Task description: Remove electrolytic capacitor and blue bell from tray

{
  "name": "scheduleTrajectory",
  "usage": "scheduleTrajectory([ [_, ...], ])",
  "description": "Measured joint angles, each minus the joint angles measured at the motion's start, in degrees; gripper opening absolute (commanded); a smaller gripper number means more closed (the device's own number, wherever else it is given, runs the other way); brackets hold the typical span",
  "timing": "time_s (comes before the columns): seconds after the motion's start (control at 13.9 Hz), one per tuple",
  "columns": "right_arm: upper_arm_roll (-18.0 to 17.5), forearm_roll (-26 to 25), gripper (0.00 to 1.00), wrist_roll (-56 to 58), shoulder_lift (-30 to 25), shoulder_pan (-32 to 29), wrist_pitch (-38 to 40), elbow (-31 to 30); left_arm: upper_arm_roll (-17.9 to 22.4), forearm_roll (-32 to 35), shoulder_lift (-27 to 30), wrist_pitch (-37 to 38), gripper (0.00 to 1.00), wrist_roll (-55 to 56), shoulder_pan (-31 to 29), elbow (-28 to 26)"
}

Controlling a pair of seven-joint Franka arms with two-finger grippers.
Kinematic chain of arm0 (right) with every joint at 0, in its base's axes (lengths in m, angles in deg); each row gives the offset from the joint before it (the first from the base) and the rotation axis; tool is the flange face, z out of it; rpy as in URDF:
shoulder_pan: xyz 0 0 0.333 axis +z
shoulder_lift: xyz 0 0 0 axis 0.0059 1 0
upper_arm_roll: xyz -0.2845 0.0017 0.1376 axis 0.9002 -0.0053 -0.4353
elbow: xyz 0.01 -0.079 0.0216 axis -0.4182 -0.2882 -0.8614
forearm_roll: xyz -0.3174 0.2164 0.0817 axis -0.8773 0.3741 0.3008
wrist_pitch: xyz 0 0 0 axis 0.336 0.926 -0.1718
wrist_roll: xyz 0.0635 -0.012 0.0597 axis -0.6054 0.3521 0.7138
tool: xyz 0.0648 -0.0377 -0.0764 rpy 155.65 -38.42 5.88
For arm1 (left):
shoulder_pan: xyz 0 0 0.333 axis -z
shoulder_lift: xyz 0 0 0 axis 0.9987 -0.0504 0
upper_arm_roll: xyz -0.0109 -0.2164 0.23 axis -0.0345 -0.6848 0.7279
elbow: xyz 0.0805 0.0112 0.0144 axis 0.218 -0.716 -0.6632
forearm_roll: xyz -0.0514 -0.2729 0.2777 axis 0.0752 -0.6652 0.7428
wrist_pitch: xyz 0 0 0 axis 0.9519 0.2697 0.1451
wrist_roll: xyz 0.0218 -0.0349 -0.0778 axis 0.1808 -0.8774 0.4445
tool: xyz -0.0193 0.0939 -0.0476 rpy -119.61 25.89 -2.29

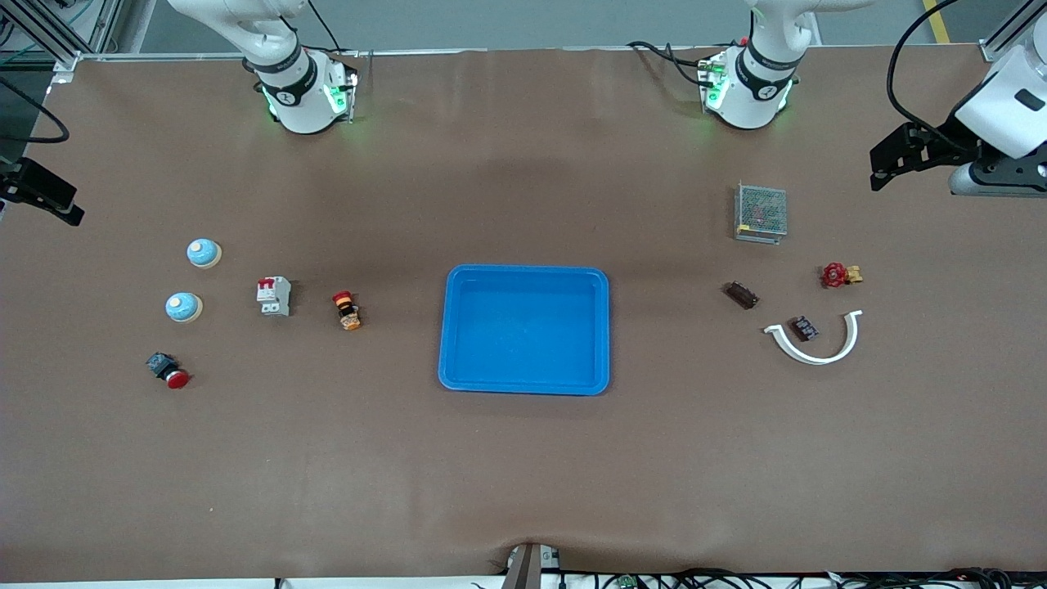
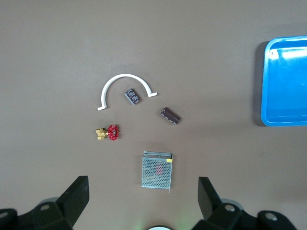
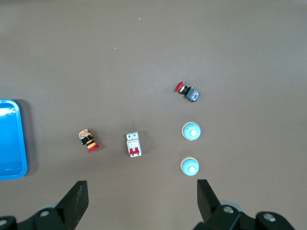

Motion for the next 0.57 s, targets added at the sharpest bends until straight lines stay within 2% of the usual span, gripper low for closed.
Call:
scheduleTrajectory([
  [0.57,0.28,3.28,1.0,-0.36,-0.96,-0.8,-1.58,0.01,0.26,0.0,0.0,0.0,1.0,0.18,-0.05,0.33],
])
